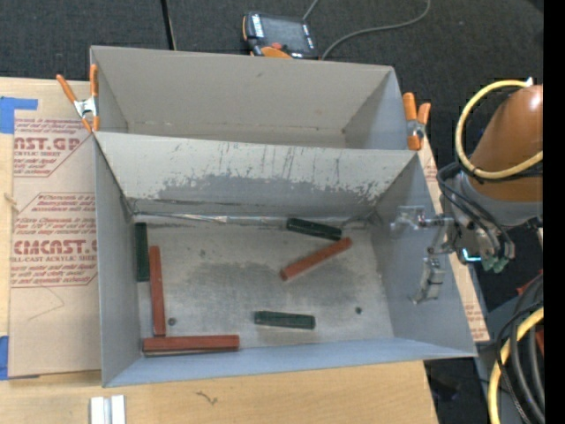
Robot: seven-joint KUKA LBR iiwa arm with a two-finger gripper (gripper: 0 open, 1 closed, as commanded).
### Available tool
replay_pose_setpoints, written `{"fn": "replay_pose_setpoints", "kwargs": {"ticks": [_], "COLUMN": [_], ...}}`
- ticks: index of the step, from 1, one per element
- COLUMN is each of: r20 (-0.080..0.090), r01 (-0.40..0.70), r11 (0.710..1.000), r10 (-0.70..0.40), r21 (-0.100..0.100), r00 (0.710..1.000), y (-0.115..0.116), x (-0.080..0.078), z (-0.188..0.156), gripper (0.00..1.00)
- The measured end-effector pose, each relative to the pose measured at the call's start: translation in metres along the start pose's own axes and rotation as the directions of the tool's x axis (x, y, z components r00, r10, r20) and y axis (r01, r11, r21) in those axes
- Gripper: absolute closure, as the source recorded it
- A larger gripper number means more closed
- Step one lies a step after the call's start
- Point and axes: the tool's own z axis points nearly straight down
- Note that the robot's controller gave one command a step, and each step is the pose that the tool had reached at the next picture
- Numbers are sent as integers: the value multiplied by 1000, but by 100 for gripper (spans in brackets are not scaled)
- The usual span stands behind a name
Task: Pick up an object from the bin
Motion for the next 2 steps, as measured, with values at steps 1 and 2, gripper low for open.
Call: {"fn": "replay_pose_setpoints", "kwargs": {"ticks": [1,2], "r20": [4,9], "r01": [279,347], "r11": [960,938], "r10": [-279,-347], "r21": [0,-1], "r00": [960,938], "y": [-14,62], "x": [-81,-81], "z": [155,152], "gripper": [0,0]}}
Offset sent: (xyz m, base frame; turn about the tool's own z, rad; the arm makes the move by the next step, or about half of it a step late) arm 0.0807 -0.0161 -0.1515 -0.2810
